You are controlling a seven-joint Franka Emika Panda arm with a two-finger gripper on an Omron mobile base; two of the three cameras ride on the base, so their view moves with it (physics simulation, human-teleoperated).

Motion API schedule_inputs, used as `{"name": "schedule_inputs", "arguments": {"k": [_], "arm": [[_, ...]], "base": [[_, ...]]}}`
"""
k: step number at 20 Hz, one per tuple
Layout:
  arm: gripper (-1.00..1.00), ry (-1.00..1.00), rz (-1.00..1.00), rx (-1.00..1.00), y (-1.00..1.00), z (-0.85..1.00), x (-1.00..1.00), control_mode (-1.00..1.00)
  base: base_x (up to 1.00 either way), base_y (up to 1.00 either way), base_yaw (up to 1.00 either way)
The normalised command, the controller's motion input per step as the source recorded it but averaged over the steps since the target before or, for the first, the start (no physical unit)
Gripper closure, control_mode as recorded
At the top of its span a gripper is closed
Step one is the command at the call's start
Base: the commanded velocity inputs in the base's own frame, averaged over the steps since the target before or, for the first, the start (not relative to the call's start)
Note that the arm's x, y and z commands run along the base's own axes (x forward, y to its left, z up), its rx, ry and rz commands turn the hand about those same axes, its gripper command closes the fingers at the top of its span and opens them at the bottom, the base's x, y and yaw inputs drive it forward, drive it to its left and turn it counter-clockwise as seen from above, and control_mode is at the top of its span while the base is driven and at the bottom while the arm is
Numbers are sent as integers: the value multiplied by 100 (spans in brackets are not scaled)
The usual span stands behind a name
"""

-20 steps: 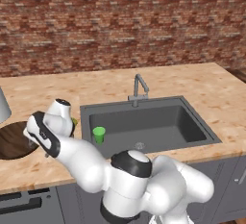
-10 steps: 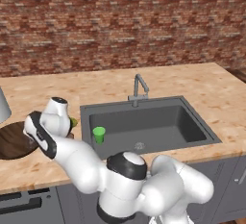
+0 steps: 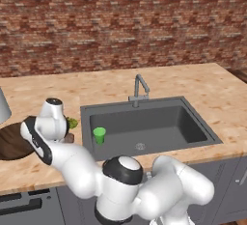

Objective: Remove the broccoli and potato from the sink. Then move the bowl and cup from the counter to the sink for washing.

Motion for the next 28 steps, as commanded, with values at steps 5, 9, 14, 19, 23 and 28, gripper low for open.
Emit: {"name": "schedule_inputs", "arguments": {"k": [5, 9, 14, 19, 23, 28], "arm": [[-100, -7, -5, -5, 0, -7, 18, -100], [-100, -5, -5, -3, 0, -9, 20, -100], [-100, -2, -3, 0, 0, -10, 24, -100], [-100, 0, -1, 0, 1, -9, 28, -100], [-100, 0, 0, 0, 3, -8, 27, -100], [-100, 0, 0, 0, 13, -9, 28, -100]], "base": [[0, 0, 0], [0, 0, 0], [0, 0, 0], [0, 0, 0], [0, 0, 0], [0, 0, 0]]}}
